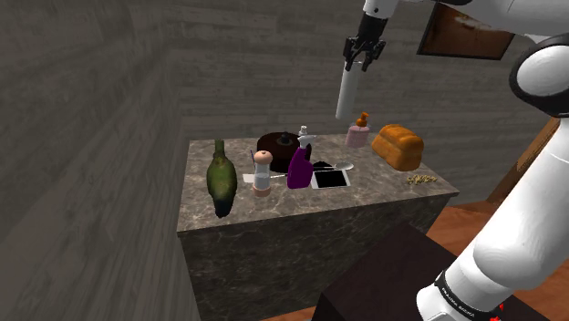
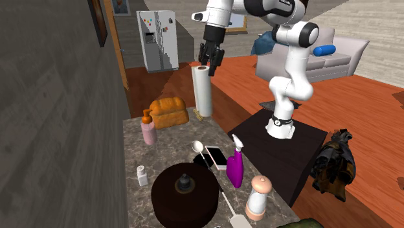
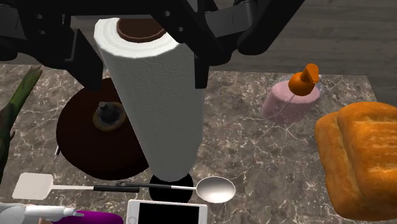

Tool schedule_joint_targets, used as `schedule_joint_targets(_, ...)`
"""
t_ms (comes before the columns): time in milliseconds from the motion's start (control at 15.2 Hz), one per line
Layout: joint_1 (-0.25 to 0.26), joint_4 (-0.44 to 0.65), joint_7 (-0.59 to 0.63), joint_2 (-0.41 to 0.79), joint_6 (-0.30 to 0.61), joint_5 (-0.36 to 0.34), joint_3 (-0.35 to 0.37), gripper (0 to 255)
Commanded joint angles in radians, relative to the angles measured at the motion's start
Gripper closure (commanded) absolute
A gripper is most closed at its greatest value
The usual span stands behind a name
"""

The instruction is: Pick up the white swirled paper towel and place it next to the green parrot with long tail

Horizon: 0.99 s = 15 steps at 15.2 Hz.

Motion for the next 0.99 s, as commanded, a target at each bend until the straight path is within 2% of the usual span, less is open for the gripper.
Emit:
schedule_joint_targets(0,0.026,-0.012,0.048,-0.015,-0.004,-0.013,0.022,255)
schedule_joint_targets(462,0.115,-0.065,0.220,-0.060,-0.004,-0.054,0.107,255)
schedule_joint_targets(924,0.200,-0.048,0.390,-0.050,-0.025,-0.085,0.195,255)
